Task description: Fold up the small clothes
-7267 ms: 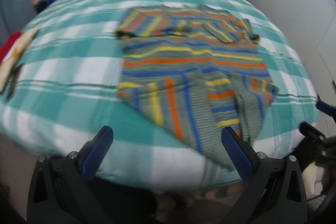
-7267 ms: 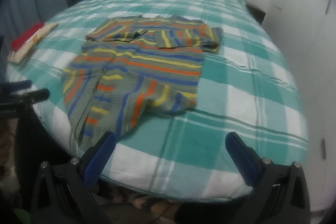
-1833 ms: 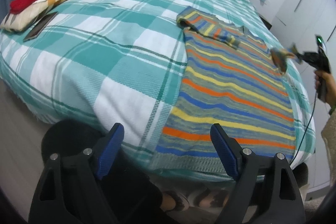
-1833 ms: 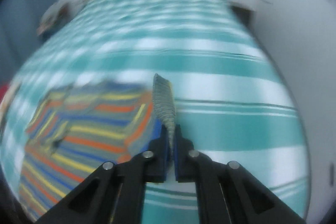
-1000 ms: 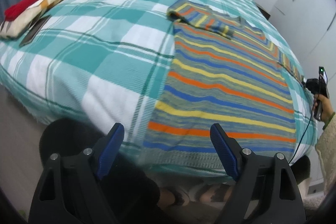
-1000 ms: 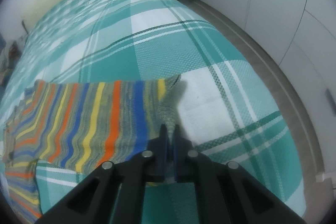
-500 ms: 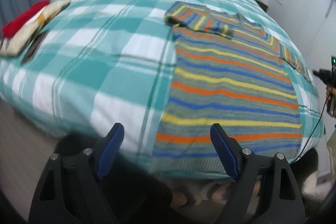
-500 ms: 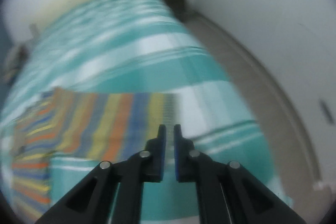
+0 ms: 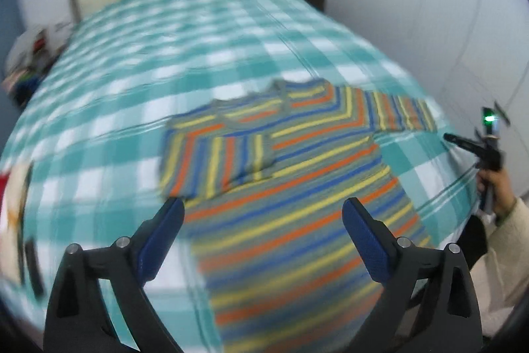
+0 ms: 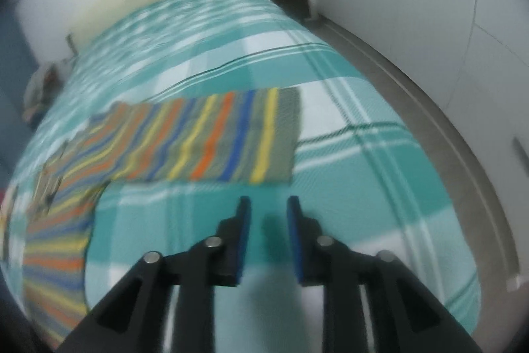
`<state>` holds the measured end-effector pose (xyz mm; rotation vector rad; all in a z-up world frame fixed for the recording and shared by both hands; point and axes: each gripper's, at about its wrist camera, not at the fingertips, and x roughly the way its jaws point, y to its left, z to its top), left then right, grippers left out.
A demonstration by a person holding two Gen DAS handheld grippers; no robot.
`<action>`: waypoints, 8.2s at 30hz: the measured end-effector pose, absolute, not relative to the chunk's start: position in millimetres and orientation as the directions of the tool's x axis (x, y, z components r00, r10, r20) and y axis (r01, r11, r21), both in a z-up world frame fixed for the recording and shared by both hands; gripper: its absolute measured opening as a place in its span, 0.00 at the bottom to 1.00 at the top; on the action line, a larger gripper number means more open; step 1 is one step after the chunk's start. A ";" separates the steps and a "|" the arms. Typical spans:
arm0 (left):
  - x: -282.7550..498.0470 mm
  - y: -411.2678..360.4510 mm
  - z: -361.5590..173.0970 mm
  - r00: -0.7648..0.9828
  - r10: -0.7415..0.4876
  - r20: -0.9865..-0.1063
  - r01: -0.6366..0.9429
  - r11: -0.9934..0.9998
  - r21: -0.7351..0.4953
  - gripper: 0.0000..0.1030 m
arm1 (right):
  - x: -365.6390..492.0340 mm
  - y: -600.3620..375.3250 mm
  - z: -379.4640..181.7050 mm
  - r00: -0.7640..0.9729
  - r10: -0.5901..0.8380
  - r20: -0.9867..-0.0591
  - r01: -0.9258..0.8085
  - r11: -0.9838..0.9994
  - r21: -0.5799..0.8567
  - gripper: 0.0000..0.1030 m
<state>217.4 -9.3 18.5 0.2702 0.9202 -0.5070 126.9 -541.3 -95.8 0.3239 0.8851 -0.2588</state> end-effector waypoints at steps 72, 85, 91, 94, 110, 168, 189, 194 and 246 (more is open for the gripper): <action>279.8 334.6 -143.1 0.438 0.220 -0.872 -0.470 0.883 -0.013 0.06 | 97.5 -479.2 -150.5 0.660 -0.280 -0.698 0.304 0.948 -0.092 0.55; 209.2 275.7 -108.9 0.592 0.039 -0.805 -0.279 0.947 -0.160 0.85 | 100.3 -476.7 -150.8 0.649 -0.304 -0.697 0.306 0.944 -0.126 0.56; 208.7 218.0 -124.6 0.606 -0.095 -0.790 -0.129 0.968 -0.215 0.88 | 101.1 -475.5 -151.0 0.644 -0.316 -0.696 0.310 0.940 -0.140 0.58; 215.7 204.0 -138.9 0.591 -0.081 -0.803 -0.106 0.979 -0.177 0.88 | 101.3 -475.1 -151.0 0.644 -0.316 -0.697 0.310 0.940 -0.140 0.58; 213.1 182.8 -157.9 0.553 0.000 -0.833 -0.066 0.997 -0.043 0.99 | 101.5 -475.5 -150.9 0.645 -0.315 -0.696 0.309 0.941 -0.140 0.59; 123.9 173.1 -90.6 0.740 -0.106 -0.665 -0.016 0.985 -0.175 0.99 | 255.3 -604.2 -103.9 0.488 0.159 -0.858 0.412 0.825 0.387 0.06; 108.6 204.0 -101.2 0.743 -0.106 -0.661 -0.097 0.960 -0.263 0.99 | 396.9 -246.6 -11.9 0.466 0.525 -0.712 -0.217 0.848 0.483 0.62; 104.0 207.5 -106.5 0.736 -0.092 -0.670 -0.106 0.962 -0.250 0.99 | 391.8 -253.4 -40.2 0.434 0.599 -0.673 -0.172 0.788 0.591 0.65; 99.1 184.2 -119.2 0.677 -0.067 -0.733 -0.078 0.984 -0.162 0.99 | 190.8 -388.0 -124.9 0.560 -0.044 -0.827 -0.038 0.996 -0.078 0.67</action>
